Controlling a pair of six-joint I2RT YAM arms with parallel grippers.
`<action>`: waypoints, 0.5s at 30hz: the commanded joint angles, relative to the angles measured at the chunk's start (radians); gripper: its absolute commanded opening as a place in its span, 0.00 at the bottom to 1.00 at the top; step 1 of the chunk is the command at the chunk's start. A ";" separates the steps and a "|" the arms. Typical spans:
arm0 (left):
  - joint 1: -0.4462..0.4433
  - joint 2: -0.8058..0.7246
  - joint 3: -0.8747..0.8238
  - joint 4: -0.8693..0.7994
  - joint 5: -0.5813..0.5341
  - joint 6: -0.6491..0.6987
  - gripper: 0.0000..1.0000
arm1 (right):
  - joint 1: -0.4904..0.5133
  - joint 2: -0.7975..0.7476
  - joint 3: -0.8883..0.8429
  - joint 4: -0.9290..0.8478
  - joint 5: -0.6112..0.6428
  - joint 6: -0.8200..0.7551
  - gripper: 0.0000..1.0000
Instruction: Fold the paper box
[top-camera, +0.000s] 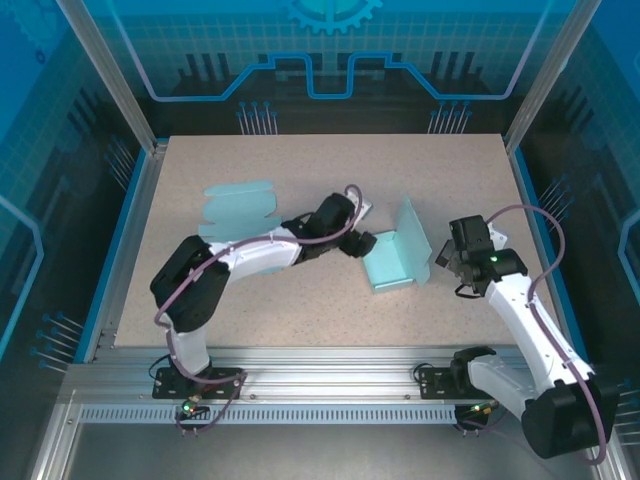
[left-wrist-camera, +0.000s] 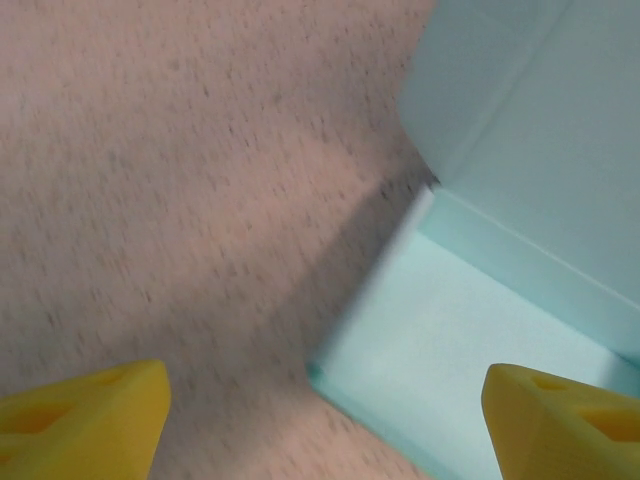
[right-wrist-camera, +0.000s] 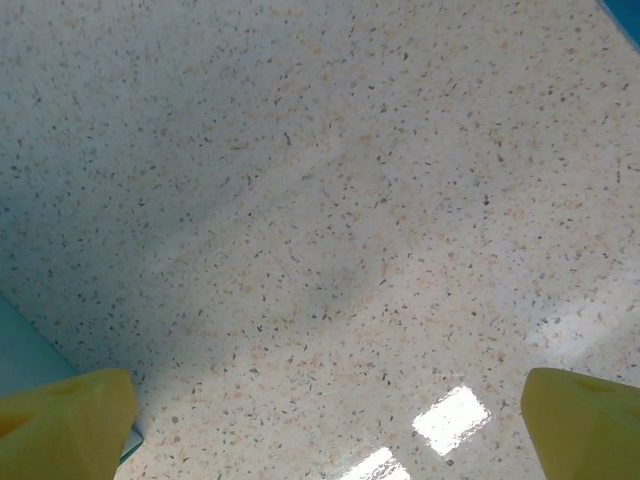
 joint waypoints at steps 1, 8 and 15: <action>0.021 0.113 0.138 -0.121 0.132 0.172 0.83 | -0.013 -0.045 0.011 -0.044 0.048 0.025 1.00; 0.028 0.275 0.338 -0.296 0.112 0.234 0.82 | -0.016 -0.088 -0.008 -0.025 0.052 0.026 1.00; 0.027 0.350 0.428 -0.352 0.058 0.197 0.74 | -0.016 -0.086 -0.021 -0.017 0.060 0.042 1.00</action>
